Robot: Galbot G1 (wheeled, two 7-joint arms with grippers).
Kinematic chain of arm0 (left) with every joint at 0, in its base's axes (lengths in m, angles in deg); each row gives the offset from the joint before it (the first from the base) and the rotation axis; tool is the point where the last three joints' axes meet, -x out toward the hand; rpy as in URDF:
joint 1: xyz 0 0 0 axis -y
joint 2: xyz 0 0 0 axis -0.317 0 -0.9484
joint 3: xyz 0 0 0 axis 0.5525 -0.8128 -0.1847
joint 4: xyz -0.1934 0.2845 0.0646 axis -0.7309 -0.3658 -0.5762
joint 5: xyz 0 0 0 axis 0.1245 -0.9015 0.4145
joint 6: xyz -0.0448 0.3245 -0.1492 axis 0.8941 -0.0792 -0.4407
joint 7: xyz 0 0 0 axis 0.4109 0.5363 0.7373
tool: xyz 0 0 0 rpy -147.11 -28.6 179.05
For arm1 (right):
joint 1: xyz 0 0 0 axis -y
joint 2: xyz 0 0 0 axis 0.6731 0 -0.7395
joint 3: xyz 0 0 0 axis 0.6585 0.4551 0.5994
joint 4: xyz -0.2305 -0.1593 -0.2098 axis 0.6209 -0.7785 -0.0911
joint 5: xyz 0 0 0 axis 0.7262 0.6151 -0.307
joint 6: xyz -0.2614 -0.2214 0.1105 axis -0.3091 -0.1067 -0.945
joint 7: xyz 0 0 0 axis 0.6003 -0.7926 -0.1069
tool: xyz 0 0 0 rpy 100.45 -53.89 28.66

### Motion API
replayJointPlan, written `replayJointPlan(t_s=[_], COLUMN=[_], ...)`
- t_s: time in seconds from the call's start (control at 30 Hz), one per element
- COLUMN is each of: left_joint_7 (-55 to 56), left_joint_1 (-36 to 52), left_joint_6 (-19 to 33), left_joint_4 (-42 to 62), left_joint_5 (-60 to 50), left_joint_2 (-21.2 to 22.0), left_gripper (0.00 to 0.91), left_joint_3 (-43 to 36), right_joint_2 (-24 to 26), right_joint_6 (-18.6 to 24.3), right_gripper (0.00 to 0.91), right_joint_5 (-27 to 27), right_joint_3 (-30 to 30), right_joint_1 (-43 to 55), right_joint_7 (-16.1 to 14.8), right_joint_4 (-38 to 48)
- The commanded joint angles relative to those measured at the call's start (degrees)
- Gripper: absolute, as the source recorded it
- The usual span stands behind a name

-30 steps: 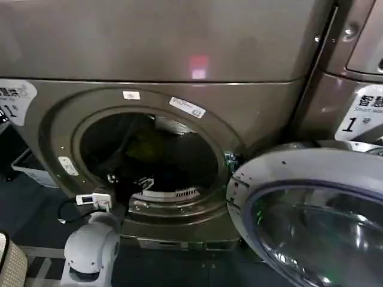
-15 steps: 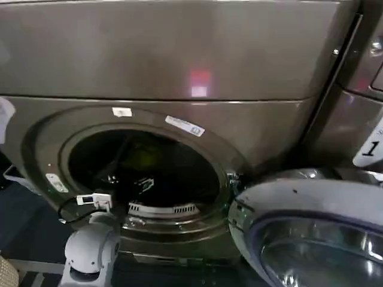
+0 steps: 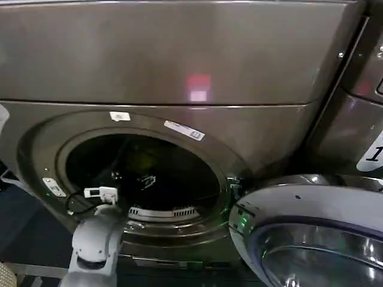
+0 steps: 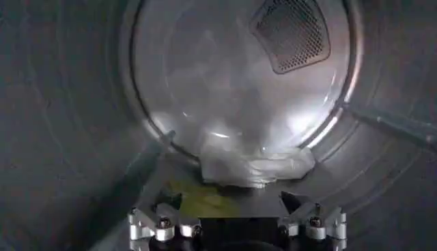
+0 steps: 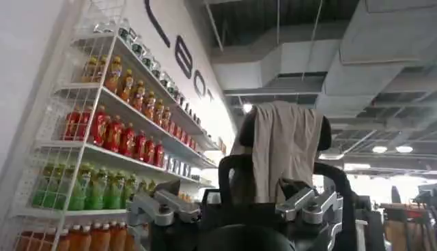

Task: Grasp the clothes from the dryer.

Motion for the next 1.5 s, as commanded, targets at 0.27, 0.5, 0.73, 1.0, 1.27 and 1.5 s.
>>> replayJointPlan(t_s=[0.27,0.5,0.73,1.0,1.27,1.5], left_joint_7=[-52.53,-56.81,-56.81,-56.88,-56.89,-56.87], left_joint_1=[9.88,11.85,13.62,13.28,13.17,13.48], left_joint_6=[41.96,67.93,73.11,72.06,70.04,69.84], left_joint_4=[6.83,8.7,10.46,13.38,16.71,20.34], left_joint_5=[-45.7,-44.43,-48.74,-46.65,-40.73,-41.93], left_joint_2=[-2.01,-1.53,-2.2,-3.07,-4.26,-3.69], left_gripper=[0.907,0.907,0.907,0.907,0.907,0.907], left_joint_3=[2.55,4.46,-0.48,-3.37,-4.9,-5.57], right_joint_2=[-0.62,-0.57,-0.69,-0.91,-1.01,-0.92], right_joint_6=[0.27,0.29,0.54,0.97,1.2,1.28], right_gripper=[0.907,0.907,0.907,0.907,0.907,0.907], right_joint_5=[0.02,0.05,0.06,0.13,0.22,0.23], right_joint_3=[0.27,0.64,0.44,0.4,0.88,0.68], right_joint_1=[-0.11,-0.07,-0.21,-0.49,-0.3,-0.54], right_joint_7=[-0.1,-0.11,-0.11,-0.23,-0.34,-0.44], right_joint_4=[-0.36,-0.59,-0.28,0.01,-0.06,0.08])
